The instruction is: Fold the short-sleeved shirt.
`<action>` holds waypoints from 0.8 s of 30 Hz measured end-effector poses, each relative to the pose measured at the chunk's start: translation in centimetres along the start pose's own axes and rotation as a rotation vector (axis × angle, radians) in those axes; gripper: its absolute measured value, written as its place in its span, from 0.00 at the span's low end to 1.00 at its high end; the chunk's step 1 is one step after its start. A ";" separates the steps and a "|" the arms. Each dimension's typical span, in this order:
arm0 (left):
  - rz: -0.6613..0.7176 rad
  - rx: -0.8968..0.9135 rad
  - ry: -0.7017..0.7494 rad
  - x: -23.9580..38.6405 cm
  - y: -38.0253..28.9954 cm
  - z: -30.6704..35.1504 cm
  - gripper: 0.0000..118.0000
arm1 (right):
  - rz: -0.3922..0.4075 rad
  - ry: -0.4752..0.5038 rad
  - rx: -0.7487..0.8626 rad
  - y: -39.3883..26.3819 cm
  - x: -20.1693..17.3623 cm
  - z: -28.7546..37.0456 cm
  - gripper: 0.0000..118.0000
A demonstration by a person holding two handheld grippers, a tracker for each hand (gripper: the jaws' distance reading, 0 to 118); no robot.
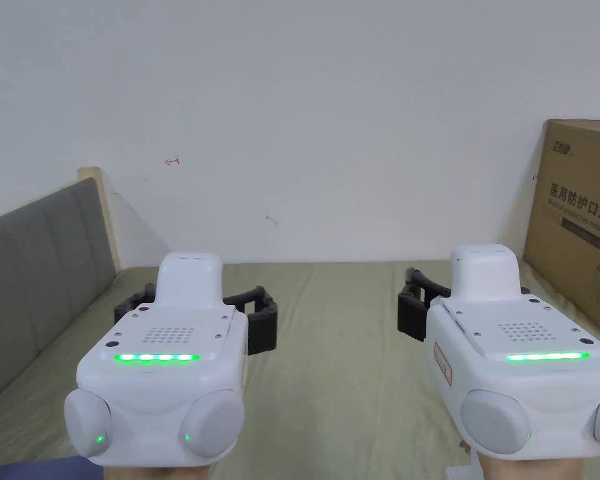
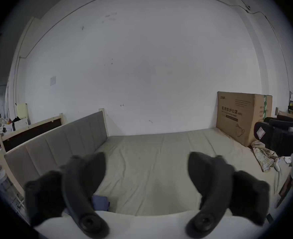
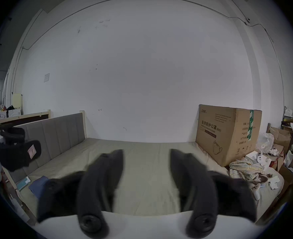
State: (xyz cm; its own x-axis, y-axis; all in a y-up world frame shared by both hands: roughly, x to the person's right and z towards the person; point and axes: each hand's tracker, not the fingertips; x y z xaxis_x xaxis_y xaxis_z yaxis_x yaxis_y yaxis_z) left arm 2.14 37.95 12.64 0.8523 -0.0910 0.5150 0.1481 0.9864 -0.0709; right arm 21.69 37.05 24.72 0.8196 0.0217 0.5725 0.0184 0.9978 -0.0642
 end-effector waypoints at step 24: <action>0.016 0.040 -0.031 0.3 0.0 1.1 0.89 | -0.017 -0.033 -0.001 -0.7 0.6 -0.2 0.77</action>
State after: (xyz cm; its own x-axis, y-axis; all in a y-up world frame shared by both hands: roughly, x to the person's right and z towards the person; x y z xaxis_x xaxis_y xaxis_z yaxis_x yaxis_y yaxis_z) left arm 1.83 38.03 13.72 0.8387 -0.0712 0.5400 0.1138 0.9924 -0.0459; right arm 22.30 36.36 24.92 0.7999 0.0073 0.6000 0.0326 0.9979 -0.0556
